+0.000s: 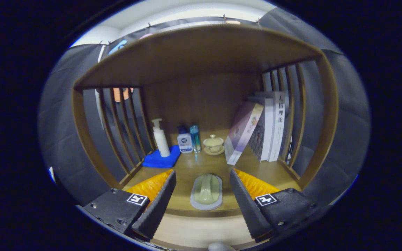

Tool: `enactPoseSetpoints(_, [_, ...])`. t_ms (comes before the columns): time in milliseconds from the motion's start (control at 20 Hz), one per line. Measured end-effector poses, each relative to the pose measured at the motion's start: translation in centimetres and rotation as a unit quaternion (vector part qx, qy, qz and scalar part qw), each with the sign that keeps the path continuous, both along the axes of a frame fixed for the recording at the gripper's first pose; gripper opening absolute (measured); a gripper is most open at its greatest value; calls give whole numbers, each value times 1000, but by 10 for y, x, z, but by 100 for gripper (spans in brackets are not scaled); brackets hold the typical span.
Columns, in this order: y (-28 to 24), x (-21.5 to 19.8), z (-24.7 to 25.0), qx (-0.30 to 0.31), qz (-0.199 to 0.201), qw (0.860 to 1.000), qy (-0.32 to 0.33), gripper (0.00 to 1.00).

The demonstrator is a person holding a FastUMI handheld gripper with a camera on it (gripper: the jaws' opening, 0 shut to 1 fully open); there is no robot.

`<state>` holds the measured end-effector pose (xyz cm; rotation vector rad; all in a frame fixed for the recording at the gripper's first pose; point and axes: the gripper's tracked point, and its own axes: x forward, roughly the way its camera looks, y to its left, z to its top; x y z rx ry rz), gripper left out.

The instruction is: Pull open the drawer, take out the items inside it, and place them on the countertop above the cabinet.

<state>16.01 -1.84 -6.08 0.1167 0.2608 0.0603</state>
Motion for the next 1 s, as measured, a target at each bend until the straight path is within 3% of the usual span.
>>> enactPoseSetpoints(350, [5,-90,47,-2,4,994,-108,98])
enactPoseSetpoints(550, [12,-133,48,-14,3,990,-143,98])
enactPoseSetpoints(800, [17,-173,17,-16,4,988,-153,98])
enactPoseSetpoints(1000, [7,-191,-43,-3,-15,992,-128,99])
